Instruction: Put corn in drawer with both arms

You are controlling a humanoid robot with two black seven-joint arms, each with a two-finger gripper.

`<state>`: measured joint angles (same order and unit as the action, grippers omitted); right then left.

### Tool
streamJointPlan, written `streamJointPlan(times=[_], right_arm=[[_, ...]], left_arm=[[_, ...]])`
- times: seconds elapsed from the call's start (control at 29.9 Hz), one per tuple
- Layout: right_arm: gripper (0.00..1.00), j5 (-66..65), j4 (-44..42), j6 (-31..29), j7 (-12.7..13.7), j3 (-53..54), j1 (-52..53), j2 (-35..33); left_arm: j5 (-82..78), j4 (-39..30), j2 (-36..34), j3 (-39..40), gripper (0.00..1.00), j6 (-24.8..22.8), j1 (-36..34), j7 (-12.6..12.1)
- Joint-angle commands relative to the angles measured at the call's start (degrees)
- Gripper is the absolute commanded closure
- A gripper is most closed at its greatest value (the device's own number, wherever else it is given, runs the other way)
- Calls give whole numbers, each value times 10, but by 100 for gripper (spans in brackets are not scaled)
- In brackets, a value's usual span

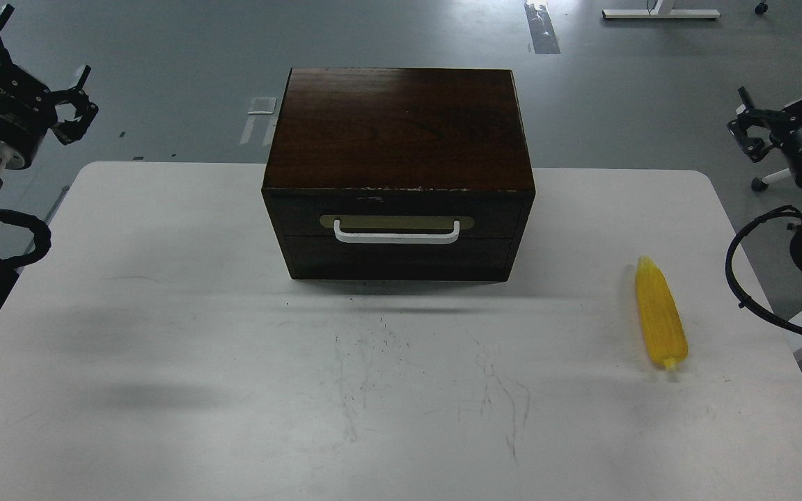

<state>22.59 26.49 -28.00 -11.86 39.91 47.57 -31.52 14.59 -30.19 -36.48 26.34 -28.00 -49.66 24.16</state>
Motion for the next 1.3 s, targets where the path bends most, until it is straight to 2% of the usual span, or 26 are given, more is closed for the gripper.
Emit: streamJointPlan(times=[0.0,0.47,0.63,0.74,0.77,0.9,1.0,1.14,1.27], right_arm=[[0,0,1,0,0,2,-1,-8],[0,0,0,0,0,3,0,-21],[0,0,0,0,0,3,2,-35],[0,0,0,0,1,3,3,-47],[0,0,0,0,0,2,3,-51],[0,0,0,0,0,2,3,-57],[0,0,0,0,0,2,3,-60],[0,0,0,0,0,3,4,-60],[0,0,-2,0,0,2,5,-61]], left_arm=[[0,0,-4,2,2,0,6,0],[-12,-4,-38,-3,2,0,-2,-10],[-68,-5,-47,-6,3,0,-47,-13],[-153,-10,-72,0,4,0,-69,-10],[-176,-22,-76,0,7,0,-88,-9],[-223,-58,-86,-4,7,0,-145,-7],[-347,-105,-88,-4,7,0,-209,-5],[-473,-202,-84,-1,7,0,-261,7],[-584,-308,-68,-2,7,0,-287,8]])
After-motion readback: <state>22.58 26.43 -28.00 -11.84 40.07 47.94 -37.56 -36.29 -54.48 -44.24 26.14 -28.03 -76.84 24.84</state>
